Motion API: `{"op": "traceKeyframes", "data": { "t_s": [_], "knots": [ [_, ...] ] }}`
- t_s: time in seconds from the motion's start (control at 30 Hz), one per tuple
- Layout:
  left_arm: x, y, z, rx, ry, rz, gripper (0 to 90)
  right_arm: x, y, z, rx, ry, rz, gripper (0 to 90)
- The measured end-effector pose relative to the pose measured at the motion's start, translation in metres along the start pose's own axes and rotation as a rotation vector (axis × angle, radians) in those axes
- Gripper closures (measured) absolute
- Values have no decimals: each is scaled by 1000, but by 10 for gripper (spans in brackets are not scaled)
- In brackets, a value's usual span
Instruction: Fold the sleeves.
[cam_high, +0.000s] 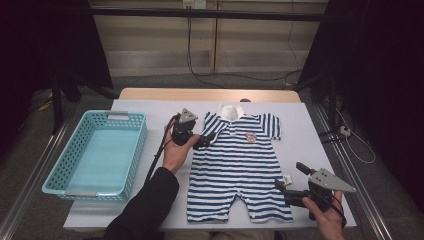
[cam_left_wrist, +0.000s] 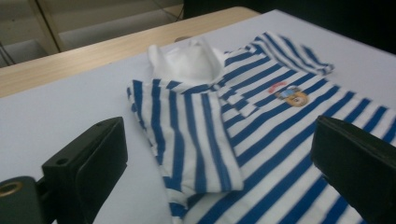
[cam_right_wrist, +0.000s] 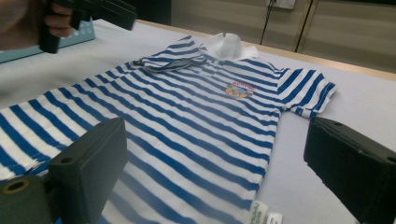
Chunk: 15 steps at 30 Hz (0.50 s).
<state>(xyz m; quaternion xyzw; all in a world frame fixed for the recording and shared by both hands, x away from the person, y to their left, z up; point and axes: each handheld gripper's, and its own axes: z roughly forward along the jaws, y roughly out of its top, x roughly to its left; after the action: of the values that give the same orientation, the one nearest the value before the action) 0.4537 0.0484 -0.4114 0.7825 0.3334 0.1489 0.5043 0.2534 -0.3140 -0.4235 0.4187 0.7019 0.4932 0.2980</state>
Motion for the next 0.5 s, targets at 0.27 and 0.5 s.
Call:
{"op": "traceKeyframes", "data": {
  "t_s": [0.27, 0.5],
  "knots": [
    [-8, -9, -31, -47, -22, 27, 35, -9, 8, 13, 9, -25, 14, 58],
    [-18, -21, -53, -44, 5, 42, 33, -23, 15, 29, 33, -18, 25, 86]
  ]
}}
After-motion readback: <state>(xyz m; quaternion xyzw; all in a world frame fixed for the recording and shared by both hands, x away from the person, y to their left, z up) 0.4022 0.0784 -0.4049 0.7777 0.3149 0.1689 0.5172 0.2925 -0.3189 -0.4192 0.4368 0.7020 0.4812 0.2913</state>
